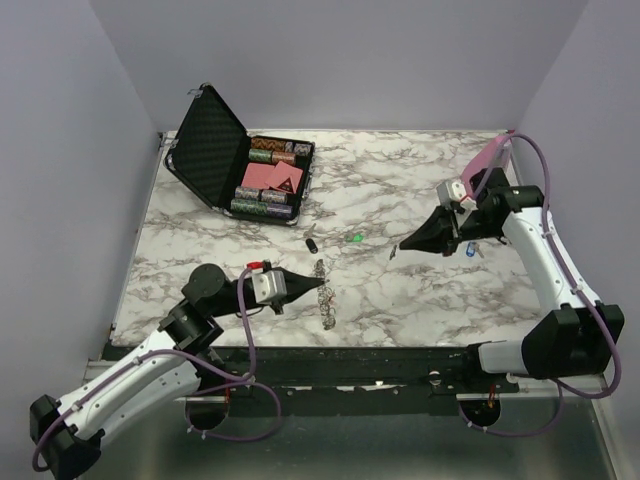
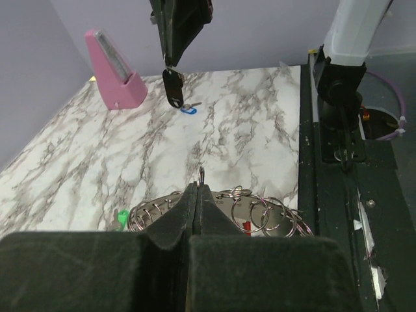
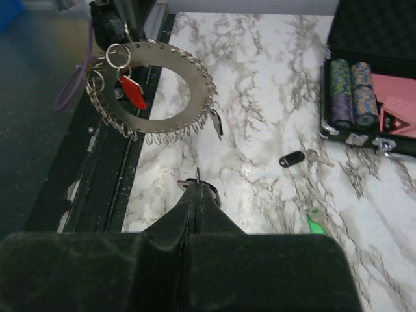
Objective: Put the keys on the keyring
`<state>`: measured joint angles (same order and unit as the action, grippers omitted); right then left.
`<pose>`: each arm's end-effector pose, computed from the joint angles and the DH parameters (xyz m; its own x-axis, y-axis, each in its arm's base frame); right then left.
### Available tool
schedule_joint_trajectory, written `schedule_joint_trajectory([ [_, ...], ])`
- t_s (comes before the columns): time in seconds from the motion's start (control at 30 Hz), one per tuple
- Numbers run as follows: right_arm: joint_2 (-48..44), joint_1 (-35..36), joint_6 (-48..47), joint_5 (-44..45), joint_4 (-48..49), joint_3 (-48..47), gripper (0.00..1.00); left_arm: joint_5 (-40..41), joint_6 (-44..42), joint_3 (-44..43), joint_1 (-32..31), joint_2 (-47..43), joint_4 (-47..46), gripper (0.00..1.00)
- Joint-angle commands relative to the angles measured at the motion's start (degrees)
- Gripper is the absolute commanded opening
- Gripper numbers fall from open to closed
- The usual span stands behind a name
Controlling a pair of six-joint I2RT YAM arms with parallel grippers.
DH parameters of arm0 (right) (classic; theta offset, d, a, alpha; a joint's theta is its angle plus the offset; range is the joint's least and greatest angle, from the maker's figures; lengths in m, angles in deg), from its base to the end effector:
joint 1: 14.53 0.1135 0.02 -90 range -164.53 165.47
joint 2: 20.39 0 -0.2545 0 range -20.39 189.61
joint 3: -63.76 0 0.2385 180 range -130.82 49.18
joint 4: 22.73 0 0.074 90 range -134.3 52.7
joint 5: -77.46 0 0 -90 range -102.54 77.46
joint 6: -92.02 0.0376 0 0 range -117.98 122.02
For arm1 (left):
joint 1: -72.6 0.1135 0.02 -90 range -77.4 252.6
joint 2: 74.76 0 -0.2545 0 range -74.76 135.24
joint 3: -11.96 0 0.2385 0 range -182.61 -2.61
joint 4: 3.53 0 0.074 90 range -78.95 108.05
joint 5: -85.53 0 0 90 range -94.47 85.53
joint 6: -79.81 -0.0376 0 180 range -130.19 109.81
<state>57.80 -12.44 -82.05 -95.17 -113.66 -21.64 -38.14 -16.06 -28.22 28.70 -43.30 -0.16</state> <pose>0.2116 0.0450 0.3142 0.0099 -0.1273 -0.9918 -0.9997 -0.0232 -0.0070 0.0889 -0.1145 0.2923 0.1665 -0.0421 -0.9851 0.9628 0.2224 0.1532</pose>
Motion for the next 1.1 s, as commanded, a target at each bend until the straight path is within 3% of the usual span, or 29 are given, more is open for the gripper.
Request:
schedule_joint_trajectory([
  [0.0, -2.69, 5.54, -4.15, 2.21, -5.12, -1.68, 0.00, 1.76, -5.28, -0.06, -4.25, 1.84, -9.18, 0.00],
  [0.17, -2.87, 10.82, -9.61, 4.40, -5.03, -1.16, 0.00, 3.52, -11.79, -0.93, -7.78, 5.27, -9.80, 0.00],
  [0.43, -3.75, 12.77, -6.64, 5.81, -4.94, -2.21, 0.01, 11.33, -9.25, -2.96, -9.71, 10.72, -10.50, 0.00],
  [0.87, -4.63, 13.12, 10.67, 7.83, 8.41, 1.92, 0.00, 22.85, -5.21, -4.28, -12.17, 21.53, -19.12, 0.00],
  [1.07, -4.54, 13.91, 19.28, 9.50, 14.83, 2.71, 0.00, 24.44, -0.73, -3.14, -12.61, 23.46, -25.00, 0.00],
])
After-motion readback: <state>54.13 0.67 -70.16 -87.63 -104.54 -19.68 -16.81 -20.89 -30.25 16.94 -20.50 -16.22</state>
